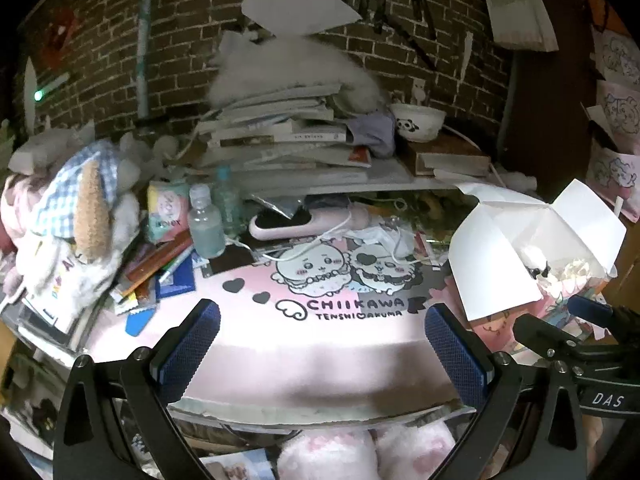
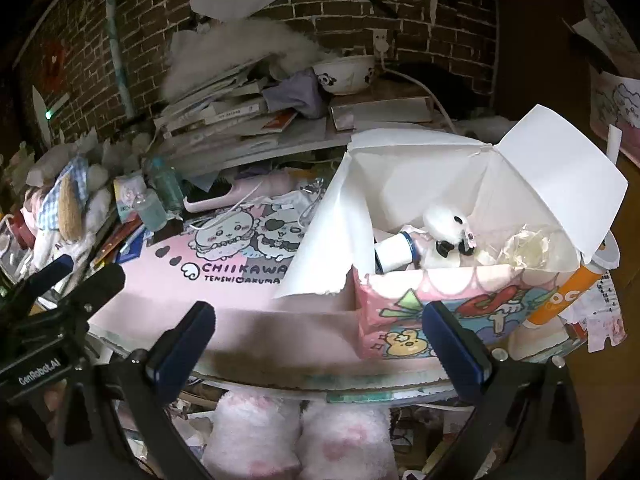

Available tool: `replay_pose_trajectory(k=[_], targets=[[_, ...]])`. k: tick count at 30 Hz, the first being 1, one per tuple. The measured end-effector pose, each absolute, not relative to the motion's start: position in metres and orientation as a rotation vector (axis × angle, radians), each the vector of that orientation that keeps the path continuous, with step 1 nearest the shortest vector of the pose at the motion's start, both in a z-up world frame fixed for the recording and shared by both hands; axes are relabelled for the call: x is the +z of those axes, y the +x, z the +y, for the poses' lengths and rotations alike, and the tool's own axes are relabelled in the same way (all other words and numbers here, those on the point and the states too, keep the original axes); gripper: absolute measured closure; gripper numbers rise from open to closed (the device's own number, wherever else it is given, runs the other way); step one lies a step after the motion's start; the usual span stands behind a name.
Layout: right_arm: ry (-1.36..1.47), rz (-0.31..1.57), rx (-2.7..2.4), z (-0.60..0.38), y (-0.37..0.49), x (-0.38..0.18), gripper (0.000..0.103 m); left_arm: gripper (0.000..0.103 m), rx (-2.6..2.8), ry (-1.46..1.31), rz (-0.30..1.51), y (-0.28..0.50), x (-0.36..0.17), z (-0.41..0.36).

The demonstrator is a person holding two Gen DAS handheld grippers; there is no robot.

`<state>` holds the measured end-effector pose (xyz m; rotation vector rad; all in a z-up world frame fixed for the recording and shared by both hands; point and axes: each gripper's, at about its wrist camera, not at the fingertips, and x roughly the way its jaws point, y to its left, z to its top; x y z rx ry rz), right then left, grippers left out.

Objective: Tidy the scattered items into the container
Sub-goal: 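Withdraw the open right tool from the box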

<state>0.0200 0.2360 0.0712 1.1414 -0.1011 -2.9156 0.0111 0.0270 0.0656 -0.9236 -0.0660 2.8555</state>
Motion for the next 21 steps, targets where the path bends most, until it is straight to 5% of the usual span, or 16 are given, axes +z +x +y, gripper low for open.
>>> replay_pose_trajectory(k=[21], targets=[[1.149, -0.095, -2.941, 0.2357, 0.0157, 0.0686, 0.0, 0.001, 2.858, -0.917, -0.071, 0.0076, 0.0639, 0.0247]])
